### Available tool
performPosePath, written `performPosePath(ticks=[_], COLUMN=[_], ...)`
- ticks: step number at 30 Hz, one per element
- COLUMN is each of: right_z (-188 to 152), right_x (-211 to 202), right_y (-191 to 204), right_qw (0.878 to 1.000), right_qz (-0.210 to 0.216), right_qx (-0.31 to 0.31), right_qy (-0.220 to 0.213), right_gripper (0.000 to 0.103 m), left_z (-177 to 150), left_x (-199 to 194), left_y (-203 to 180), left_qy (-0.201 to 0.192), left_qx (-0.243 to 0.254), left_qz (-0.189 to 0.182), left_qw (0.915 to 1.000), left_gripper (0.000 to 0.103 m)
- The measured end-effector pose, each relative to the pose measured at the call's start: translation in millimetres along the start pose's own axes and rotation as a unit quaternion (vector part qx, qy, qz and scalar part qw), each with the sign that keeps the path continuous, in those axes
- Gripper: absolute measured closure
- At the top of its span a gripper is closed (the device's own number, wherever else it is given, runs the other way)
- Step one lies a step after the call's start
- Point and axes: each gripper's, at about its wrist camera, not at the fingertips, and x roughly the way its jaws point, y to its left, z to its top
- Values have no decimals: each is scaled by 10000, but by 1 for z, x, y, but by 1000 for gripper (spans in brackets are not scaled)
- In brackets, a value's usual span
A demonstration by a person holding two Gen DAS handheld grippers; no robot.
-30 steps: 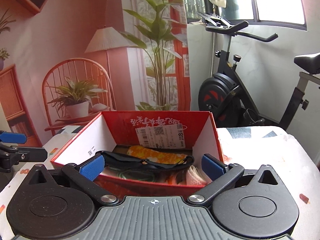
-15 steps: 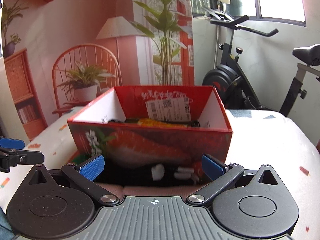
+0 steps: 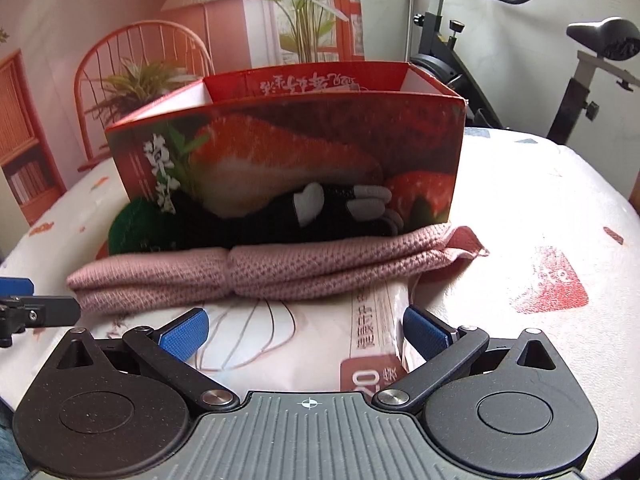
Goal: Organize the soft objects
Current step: 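Move the right gripper back to the large white printed bag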
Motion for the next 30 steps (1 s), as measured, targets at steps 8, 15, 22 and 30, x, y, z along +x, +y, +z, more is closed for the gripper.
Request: performPosePath(ticks=[8,15,22,30], right_z=[-9,-12,-13,-14], right_x=[4,6,4,1], right_y=[-5,-10,-10,-10], right_qw=[9997,9996,9996,9996], right_qz=[-85,-42,67,127], right_qx=[130,170,103,105], right_qy=[205,242,250,244], right_gripper=[0,0,2,5], left_z=[-9,-15,-18,-19], left_x=[11,17,18,18], left_y=[2,6,7,2], left_qy=[249,378,330,323], left_qx=[-144,-306,-456,-457], left_qz=[-57,-177,-526,-771], left_qw=[9996,9987,9970,9954], left_gripper=[1,8,32,39])
